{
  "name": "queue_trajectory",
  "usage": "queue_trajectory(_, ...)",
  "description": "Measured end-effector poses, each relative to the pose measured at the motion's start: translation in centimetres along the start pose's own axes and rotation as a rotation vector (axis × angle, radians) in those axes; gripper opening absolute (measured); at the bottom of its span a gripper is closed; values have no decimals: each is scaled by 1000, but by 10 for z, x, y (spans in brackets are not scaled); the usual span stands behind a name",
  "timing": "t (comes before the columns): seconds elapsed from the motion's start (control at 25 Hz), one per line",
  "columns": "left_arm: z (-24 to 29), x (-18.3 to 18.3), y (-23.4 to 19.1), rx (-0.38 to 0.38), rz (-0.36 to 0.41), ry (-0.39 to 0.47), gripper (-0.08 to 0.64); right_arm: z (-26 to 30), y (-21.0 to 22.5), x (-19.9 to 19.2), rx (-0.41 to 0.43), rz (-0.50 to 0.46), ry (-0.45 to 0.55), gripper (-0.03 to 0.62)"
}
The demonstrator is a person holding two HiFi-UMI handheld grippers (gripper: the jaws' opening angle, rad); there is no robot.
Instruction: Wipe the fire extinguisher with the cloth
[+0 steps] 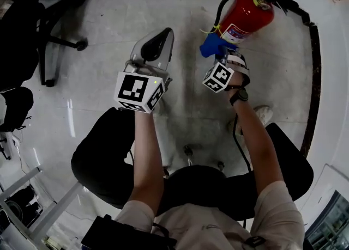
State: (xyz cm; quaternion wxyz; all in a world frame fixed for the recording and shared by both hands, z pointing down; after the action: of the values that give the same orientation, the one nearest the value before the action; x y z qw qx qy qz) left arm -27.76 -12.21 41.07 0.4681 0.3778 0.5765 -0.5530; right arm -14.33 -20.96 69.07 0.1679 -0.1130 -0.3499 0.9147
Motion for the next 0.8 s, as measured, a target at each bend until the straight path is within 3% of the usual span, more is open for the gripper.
queue_trajectory(0.2, -20, 22, 38, -20, 39, 39, 2, -93, 62, 3, -144, 249, 165, 80)
queue_trajectory(0.4, -53, 48, 86, -36, 83, 104, 2, -194, 98, -3, -229, 509, 342, 80)
queue_trajectory(0.64, -96, 71, 158, -31, 148, 150, 2, -314, 101, -19, -286, 681, 551, 80)
queue_trajectory(0.8, -130, 76, 214, -34, 181, 159, 2, -385, 88, -37, -298, 763, 639, 80)
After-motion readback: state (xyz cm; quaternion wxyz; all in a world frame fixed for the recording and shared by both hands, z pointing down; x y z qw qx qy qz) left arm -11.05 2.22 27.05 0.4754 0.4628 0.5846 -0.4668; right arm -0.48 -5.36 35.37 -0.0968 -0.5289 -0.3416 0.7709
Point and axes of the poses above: the fingertips, and each gripper's own axes: z forward along the fingers, y to its right, x out of its top, the point moved 1 cm from there along -z, backward along the fingers, and after that the axes turned 11 degrees about -z, right-handed, at the moved point
